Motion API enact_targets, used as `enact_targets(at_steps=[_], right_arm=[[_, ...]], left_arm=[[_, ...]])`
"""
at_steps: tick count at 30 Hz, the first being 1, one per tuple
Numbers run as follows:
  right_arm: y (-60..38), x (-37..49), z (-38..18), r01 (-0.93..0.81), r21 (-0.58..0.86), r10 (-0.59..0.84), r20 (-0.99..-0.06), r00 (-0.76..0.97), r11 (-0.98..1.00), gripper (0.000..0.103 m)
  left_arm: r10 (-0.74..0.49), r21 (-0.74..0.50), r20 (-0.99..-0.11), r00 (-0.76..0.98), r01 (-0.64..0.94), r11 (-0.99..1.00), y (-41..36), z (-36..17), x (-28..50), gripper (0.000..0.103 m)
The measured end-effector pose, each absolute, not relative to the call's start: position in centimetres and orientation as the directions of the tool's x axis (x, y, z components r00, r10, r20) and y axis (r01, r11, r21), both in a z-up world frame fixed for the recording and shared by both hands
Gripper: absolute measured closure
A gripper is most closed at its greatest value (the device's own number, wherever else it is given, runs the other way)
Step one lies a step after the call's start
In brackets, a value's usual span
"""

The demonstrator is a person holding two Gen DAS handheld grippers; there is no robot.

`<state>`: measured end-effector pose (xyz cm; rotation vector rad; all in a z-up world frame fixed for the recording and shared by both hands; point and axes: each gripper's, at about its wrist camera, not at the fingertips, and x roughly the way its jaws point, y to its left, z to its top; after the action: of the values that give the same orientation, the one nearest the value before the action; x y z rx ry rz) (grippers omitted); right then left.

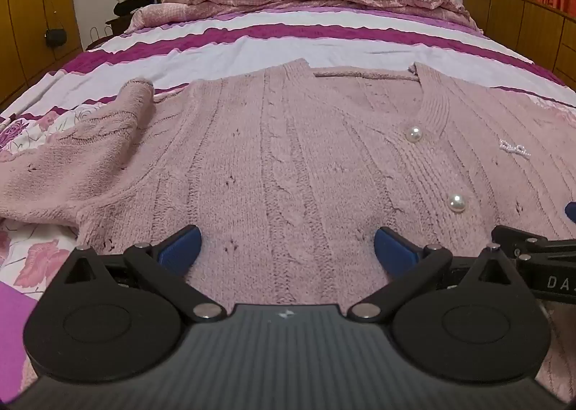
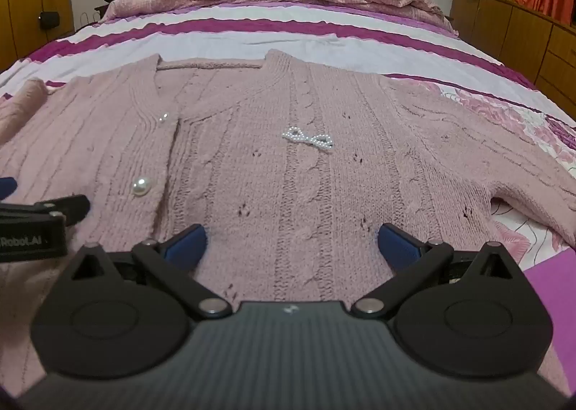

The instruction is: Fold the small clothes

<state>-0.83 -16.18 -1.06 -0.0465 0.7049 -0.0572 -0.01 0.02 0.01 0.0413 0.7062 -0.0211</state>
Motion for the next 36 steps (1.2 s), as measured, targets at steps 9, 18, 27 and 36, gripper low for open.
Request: enact_targets(at_steps=[9,18,27,36], right_arm=[[-16.38,-0.92,-1.07,0.038,-0.060,-0.067,-0.642,0.763,0.997,0.000],[-16.24,-1.08,-1.03,0.037,-0.064,-0.070,-0.641,0.764,0.997,0.000],[-16.29,-0.96,-1.09,0.037,-0.064,-0.069,-0.641,0.765,0.997,0.000],[-16.32,-0.98,-1.12,0.037,-0.063,-0.069,-0.641,0.764,0.997,0.000]], left_arm=[[0.003,0.041,-0.653,0.758,0.031,0.999,-0.18,-0.06,-0.02,0.000],[0.005,0.044,-0.654,0.757,0.032,0.999,-0.46,-0.20,0.19,0.000],[0.004,0.044,-0.653,0.757,0.032,0.999,-0.43,-0.19,0.20,0.000],[0.004,0.043,-0.653,0.757,0.032,0.999,-0.42,-0.19,0.19,0.000]])
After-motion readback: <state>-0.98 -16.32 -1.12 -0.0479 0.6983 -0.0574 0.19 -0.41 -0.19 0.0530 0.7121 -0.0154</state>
